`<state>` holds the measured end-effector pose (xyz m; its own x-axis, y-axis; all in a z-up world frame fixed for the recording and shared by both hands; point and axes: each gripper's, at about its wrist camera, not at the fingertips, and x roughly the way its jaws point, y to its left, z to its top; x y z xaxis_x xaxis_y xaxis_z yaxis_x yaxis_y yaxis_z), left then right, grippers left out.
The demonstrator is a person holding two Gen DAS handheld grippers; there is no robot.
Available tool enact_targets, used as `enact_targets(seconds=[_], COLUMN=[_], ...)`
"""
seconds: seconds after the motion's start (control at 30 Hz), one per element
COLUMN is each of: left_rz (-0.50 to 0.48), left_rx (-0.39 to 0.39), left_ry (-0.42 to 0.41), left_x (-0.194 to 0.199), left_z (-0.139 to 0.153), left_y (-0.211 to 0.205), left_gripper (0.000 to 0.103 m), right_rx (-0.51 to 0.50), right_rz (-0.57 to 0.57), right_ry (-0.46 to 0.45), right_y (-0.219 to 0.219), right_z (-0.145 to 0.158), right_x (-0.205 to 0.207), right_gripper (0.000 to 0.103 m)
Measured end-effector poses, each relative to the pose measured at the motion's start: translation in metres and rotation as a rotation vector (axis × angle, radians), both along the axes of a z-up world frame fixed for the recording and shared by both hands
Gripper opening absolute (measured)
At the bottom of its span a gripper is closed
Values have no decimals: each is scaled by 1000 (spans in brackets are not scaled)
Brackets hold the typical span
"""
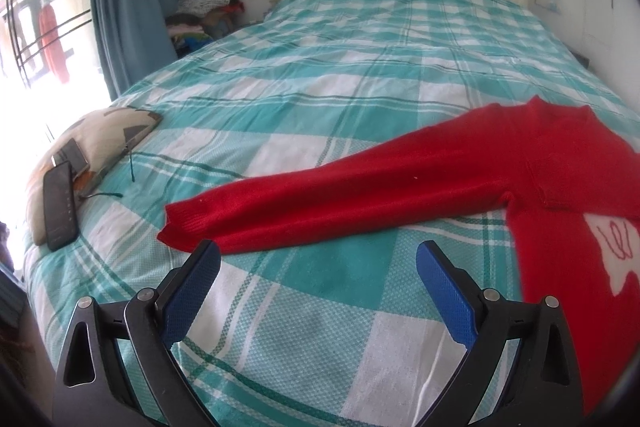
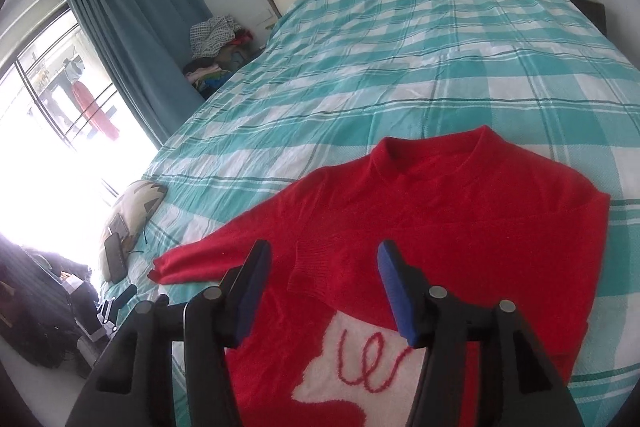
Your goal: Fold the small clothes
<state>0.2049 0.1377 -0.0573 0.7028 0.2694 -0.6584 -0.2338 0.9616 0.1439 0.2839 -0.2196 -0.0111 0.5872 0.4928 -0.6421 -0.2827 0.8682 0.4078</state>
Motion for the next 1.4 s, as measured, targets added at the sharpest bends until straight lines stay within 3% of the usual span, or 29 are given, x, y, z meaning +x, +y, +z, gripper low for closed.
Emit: enact_targets(seconds=[0.3, 0.47, 0.6, 0.67, 0.83, 0.93, 1.1, 1.27, 1.4], left_rz=[-45, -63, -85, -98, -146, -169, -174, -165, -146], left_rx=[-14, 28, 55, 68, 106, 116, 58, -18, -28], left_ry=[84, 102, 122, 135, 169, 141, 85, 102, 123], left_x=[8, 7, 7, 8, 7, -1, -14, -10, -5], left_z=[-17, -23, -27, -30, -41, -45, -52, -56, -59], left_y=[-12, -21, -27, -31, -40, -41, -33, -25, -25], left_gripper=[100, 100, 100, 100, 100, 100, 102, 102, 103], right_rx=[-256, -335, -327, -357, -432, -456, -442, -440, -432], right_rz=[-358, -504, -531, -539, -543, -535, -538, -540, -542], right_ry=[-48, -68, -70, -86, -67, -67, -70, -69, -70], right_y=[-151, -199, -204, -200, -191, -187, -189, -189, -190], right_z=[-62, -89, -94, -94, -103, -105, -107, -107, -107], right_x=[-94, -127, -133, -134, -131, -130, -133, -132, -132], right_gripper=[62, 63, 66, 73, 78, 82, 84, 86, 87])
